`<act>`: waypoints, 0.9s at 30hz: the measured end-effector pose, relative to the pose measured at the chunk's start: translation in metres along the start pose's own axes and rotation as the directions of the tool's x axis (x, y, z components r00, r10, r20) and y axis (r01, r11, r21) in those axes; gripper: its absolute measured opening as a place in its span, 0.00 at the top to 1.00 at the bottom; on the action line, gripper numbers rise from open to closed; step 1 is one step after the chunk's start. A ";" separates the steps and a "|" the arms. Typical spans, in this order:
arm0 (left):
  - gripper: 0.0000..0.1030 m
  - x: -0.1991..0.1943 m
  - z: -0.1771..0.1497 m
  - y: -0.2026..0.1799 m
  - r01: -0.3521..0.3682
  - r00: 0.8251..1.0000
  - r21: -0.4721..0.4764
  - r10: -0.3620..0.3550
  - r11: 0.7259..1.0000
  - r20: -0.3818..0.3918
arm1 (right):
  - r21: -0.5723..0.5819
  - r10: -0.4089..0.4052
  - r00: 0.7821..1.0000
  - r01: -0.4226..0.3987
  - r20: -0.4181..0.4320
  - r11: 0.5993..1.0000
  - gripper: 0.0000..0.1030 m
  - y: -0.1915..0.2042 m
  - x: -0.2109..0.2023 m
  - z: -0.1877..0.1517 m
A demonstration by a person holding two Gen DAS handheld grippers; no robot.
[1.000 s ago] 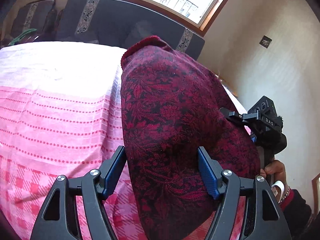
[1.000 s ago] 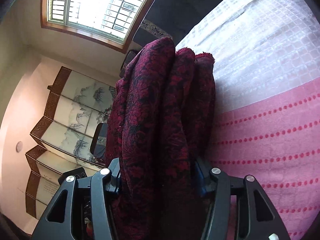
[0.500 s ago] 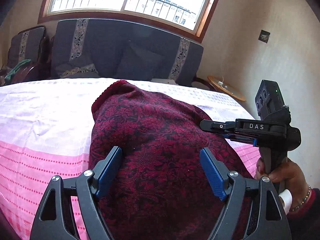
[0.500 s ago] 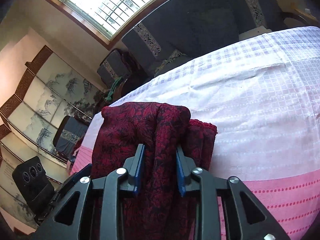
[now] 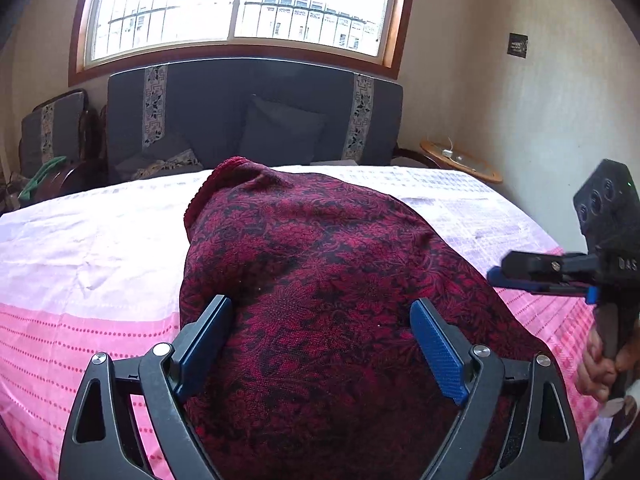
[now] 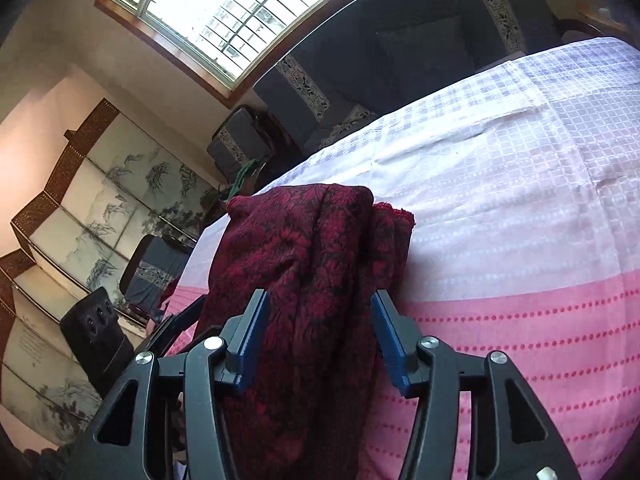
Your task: Fold small clothes
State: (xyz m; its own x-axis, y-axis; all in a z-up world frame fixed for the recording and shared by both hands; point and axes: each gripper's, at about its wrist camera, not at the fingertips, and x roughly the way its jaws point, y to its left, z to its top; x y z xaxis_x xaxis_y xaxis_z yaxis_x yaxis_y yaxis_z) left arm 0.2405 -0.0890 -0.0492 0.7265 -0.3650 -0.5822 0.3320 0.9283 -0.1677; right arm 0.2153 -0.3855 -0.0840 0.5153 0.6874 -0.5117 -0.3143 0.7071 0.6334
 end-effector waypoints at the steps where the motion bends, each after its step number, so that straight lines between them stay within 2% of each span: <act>1: 0.13 0.000 0.000 0.001 0.000 1.000 -0.003 0.000 1.000 0.003 | -0.008 0.004 1.000 -0.004 -0.021 1.000 0.49 0.004 -0.005 -0.012; 5: 0.12 0.001 -0.003 -0.002 -0.018 1.000 0.010 0.018 1.000 0.010 | -0.014 -0.024 0.994 0.022 -0.106 1.000 0.48 0.011 -0.003 -0.049; 6: 0.11 0.001 -0.004 -0.003 -0.021 1.000 0.016 0.021 1.000 0.012 | -0.014 -0.013 0.995 0.011 -0.099 1.000 0.59 0.011 -0.003 -0.054; 7: 0.11 0.002 -0.004 -0.003 -0.025 1.000 0.020 0.024 0.999 0.015 | -0.013 -0.001 0.997 0.000 -0.081 1.000 0.88 0.011 -0.003 -0.057; 8: 0.10 0.001 -0.005 -0.003 -0.022 1.000 0.017 0.022 1.000 0.018 | -0.004 -0.005 0.998 0.005 -0.058 1.000 0.92 0.009 -0.007 -0.059; 11: 0.09 0.000 -0.005 0.002 0.003 1.000 -0.007 -0.003 1.000 0.022 | -0.017 -0.021 1.000 0.022 0.016 1.000 0.93 0.009 -0.019 -0.063; 13: 0.09 0.001 -0.006 0.004 0.013 1.000 -0.013 -0.013 1.000 0.018 | -0.001 -0.075 0.996 0.075 -0.042 0.997 0.93 -0.008 -0.005 -0.072; 14: 0.09 0.002 -0.006 0.002 0.016 1.000 0.000 -0.015 1.000 0.012 | 0.045 -0.055 0.996 0.058 -0.068 0.997 0.93 -0.020 0.000 -0.077; 16: 0.07 0.002 -0.007 -0.003 -0.002 1.000 0.028 0.002 1.000 0.012 | 0.066 0.010 0.999 -0.007 -0.047 0.998 0.93 -0.025 -0.006 -0.078; 17: 0.07 0.003 -0.008 -0.004 -0.006 1.000 0.032 0.006 0.999 0.013 | 0.067 0.041 0.999 -0.040 -0.024 0.997 0.92 -0.024 -0.011 -0.074; 18: 0.07 0.003 -0.008 -0.003 -0.007 1.000 0.030 0.007 1.000 0.012 | 0.084 0.072 0.997 -0.071 -0.011 0.994 0.85 -0.025 -0.014 -0.070; 20: 0.06 0.004 -0.006 -0.001 0.000 1.000 0.012 0.000 1.000 0.010 | 0.090 0.114 0.993 -0.111 -0.022 0.990 0.81 -0.026 -0.015 -0.060; 21: 0.06 0.004 -0.006 0.001 0.009 1.000 0.006 -0.009 1.000 0.011 | 0.078 0.110 0.994 -0.108 -0.020 0.991 0.73 -0.024 -0.015 -0.053; 22: 0.05 0.003 -0.007 0.001 0.011 1.000 0.005 -0.011 1.000 0.012 | 0.062 0.097 0.995 -0.096 -0.008 0.993 0.60 -0.023 -0.016 -0.047; 24: 0.05 0.003 -0.007 0.001 0.009 1.000 0.007 -0.009 1.000 0.014 | 0.032 0.091 0.996 -0.091 0.015 0.995 0.43 -0.021 -0.016 -0.033; 27: 0.05 0.004 -0.008 0.000 0.004 1.000 0.009 -0.004 1.000 0.015 | 0.024 0.080 0.997 -0.080 0.007 0.996 0.42 -0.018 -0.002 -0.006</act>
State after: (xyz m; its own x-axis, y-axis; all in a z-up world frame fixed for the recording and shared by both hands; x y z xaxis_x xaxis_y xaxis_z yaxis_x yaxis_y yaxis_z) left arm 0.2386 -0.0903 -0.0574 0.7337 -0.3701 -0.5698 0.3407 0.9260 -0.1628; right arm 0.2157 -0.3986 -0.0979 0.4940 0.7407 -0.4553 -0.3354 0.6455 0.6862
